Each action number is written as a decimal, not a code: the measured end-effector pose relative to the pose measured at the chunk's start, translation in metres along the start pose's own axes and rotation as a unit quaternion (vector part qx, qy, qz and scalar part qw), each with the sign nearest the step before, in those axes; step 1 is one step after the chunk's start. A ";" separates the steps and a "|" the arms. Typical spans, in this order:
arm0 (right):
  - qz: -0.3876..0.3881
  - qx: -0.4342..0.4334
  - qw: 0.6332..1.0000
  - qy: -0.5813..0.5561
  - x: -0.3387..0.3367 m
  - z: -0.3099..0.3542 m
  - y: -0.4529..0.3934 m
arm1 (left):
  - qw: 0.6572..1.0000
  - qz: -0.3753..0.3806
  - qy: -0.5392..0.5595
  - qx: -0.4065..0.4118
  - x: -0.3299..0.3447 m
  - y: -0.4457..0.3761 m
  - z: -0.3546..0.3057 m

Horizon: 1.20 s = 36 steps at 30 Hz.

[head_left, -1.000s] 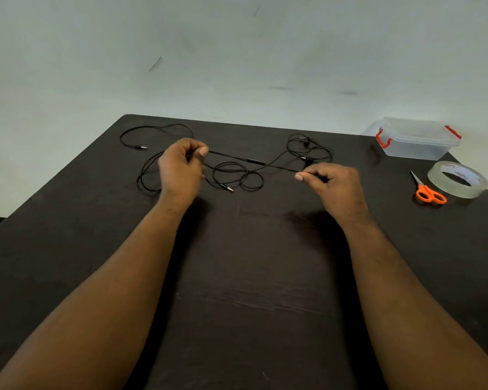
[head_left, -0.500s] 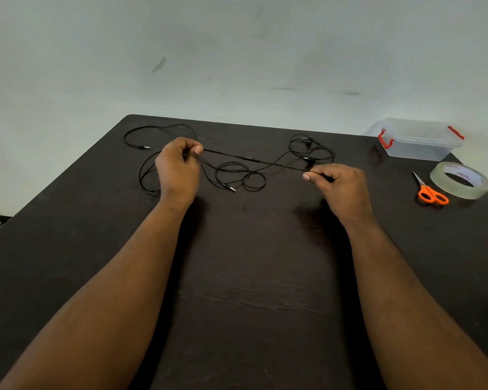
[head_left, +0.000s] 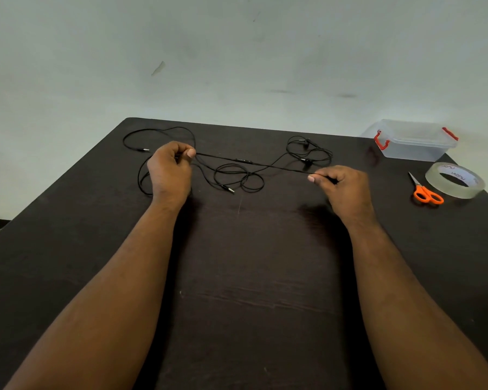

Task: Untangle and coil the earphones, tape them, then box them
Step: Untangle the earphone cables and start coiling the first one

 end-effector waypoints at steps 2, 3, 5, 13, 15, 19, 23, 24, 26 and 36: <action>-0.003 0.029 0.999 -0.016 0.000 -0.005 0.002 | 1.000 0.003 -0.001 0.005 0.002 0.003 -0.002; -0.003 0.055 0.998 -0.032 0.001 -0.010 0.003 | 1.000 0.009 -0.008 0.010 0.004 0.005 -0.004; -0.004 0.109 0.992 -0.064 0.004 -0.018 0.006 | 0.999 0.028 -0.022 0.025 0.009 0.010 -0.009; -0.014 0.093 0.996 -0.009 0.004 -0.004 0.002 | 0.961 0.070 -0.233 0.129 0.039 0.035 -0.044; -0.031 0.000 0.998 -0.052 0.015 0.032 0.005 | 0.948 0.103 -0.257 0.158 0.052 0.048 -0.055; 0.045 -0.105 0.992 -0.045 0.061 0.080 0.020 | 0.934 0.135 -0.253 0.214 0.070 0.068 -0.070; 0.031 -0.161 0.986 -0.019 0.055 0.089 0.019 | 0.941 0.108 -0.210 0.243 0.068 0.072 -0.079; 0.028 -0.168 0.985 -0.022 0.053 0.091 0.020 | 0.944 0.108 -0.196 0.243 0.068 0.073 -0.082; 0.023 -0.169 0.985 -0.010 0.051 0.092 0.020 | 0.947 0.119 -0.178 0.238 0.069 0.075 -0.085; -0.035 -0.098 0.992 0.075 0.021 0.050 0.003 | 0.934 0.125 -0.217 0.253 0.061 0.059 -0.076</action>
Point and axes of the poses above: each hand's wrist, its own y-axis away from the middle knuckle, its own x-axis out of the palm, z = x × y, the point moved 10 cm from there along -y, towards the middle knuckle, and after that the axes turned 3 degrees about -z, right-handed, at the moved point
